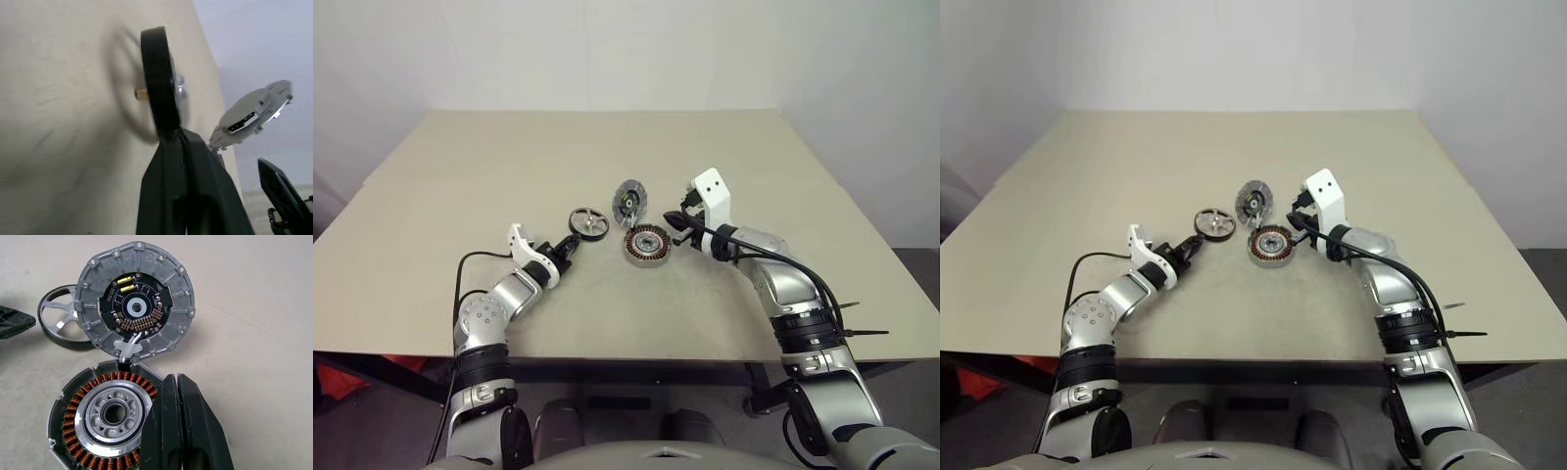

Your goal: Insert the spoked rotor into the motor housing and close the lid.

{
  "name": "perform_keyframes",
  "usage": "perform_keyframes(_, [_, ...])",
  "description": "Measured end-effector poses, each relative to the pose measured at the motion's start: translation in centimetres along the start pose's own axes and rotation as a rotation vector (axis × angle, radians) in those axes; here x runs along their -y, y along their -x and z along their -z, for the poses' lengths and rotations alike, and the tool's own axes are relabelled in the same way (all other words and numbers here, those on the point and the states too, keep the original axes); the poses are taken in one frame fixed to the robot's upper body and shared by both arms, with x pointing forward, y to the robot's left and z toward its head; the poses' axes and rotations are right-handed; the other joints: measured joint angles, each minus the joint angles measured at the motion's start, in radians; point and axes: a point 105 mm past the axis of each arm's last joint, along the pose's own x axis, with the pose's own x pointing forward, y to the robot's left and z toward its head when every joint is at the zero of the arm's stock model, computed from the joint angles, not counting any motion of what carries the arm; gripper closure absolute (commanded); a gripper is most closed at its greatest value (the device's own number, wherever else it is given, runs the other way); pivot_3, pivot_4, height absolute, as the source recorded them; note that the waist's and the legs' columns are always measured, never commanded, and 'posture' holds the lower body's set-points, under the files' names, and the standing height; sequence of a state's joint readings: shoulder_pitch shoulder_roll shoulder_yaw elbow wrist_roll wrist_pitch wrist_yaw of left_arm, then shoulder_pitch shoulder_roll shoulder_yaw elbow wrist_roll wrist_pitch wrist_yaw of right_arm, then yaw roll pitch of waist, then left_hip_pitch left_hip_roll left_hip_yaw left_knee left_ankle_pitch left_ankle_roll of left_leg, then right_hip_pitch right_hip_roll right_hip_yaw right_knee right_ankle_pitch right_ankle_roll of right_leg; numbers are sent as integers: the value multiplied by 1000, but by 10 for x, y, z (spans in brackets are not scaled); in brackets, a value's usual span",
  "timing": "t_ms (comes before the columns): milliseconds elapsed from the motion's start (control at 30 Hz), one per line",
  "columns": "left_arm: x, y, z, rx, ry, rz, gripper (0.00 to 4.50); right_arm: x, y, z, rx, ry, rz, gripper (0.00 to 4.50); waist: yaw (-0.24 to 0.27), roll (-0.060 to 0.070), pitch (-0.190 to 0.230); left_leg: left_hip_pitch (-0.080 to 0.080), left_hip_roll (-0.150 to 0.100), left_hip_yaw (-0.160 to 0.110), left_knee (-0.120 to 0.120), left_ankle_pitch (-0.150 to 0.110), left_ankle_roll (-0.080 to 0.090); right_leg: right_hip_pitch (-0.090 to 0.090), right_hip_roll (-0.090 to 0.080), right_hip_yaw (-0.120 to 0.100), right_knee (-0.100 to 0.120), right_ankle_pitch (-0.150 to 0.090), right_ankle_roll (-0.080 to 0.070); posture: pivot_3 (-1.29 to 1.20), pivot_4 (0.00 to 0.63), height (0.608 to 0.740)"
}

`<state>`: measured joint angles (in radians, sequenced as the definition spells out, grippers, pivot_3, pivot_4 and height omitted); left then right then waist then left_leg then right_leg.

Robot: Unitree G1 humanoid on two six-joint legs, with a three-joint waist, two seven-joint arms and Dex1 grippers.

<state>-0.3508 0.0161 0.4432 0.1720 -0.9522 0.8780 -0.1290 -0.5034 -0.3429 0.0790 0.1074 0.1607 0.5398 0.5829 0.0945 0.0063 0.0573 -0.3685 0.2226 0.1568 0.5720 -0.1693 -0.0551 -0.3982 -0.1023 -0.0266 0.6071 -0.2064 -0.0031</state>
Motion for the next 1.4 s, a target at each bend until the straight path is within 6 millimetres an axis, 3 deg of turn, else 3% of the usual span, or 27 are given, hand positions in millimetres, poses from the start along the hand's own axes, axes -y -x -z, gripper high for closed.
perform_keyframes(333, [-1,6,0,9,-7,18,4466,0,0,-1,5,5,-3,4500,-1,0,0,0,0,0,0,0,0,0,0,0,0,1,-1,0,0,740])
perform_keyframes(433, [-3,6,0,13,-3,7,3941,0,0,-1,5,5,-3,4500,-2,0,0,0,0,0,0,0,0,0,1,0,0,1,-1,0,0,740])
perform_keyframes(600, [-14,10,-1,15,39,-33,2301,0,0,-1,4,6,-3,4500,0,0,0,0,1,0,0,0,0,0,1,0,0,0,-1,0,0,740])
perform_keyframes(1367, [-3,-24,4,-42,103,19,2301,0,0,-1,3,8,-1,4500,4,0,0,0,0,-1,1,2,-3,1,1,0,0,1,-1,0,0,740])
perform_keyframes(1400, [-3,-24,4,-42,101,19,2708,0,0,-1,3,8,-1,4500,4,0,0,0,0,-1,1,2,-3,1,1,0,0,1,-1,0,0,740])
